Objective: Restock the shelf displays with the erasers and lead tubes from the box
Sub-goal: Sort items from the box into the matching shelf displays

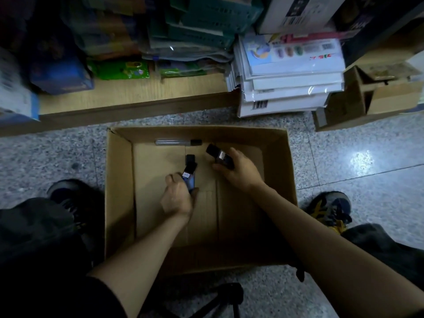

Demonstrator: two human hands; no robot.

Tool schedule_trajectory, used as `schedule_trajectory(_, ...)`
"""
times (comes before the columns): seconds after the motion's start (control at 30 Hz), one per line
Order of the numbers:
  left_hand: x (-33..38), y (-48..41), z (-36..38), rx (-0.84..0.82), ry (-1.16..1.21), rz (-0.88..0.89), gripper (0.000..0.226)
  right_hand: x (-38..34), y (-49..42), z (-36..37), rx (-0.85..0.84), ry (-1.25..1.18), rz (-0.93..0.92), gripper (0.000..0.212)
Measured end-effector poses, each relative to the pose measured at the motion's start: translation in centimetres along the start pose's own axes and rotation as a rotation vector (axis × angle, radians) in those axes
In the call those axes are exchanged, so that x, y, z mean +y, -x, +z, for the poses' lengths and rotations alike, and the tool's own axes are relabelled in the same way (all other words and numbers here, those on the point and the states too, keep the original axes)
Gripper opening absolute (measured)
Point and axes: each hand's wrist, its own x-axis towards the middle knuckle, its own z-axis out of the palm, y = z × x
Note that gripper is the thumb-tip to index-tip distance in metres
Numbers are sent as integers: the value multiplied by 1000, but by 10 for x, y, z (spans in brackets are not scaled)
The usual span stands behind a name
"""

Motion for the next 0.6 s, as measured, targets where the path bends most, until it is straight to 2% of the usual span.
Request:
schedule_trajectory(0.07,-4,2,0,8,48,3,45,-11,-14,6,27,121,-163,48)
schedule_trajectory(0.2,-26,12,-3,75,85,-17,48,-28,-36,22,-13,296,-279,50)
schedule_trajectory(0.37,-58,22,-10,93,231,-114,50,-33,-44,39,-18,387,-252,51)
schedule_trajectory(0.47,-66,22,-14,80,374,-182,53,-30,-43,43,27,398,-238,41)
schedule_trajectory(0.6,-72,18,-16,43,422,-172,56,-25,-40,47,7,402,-222,43)
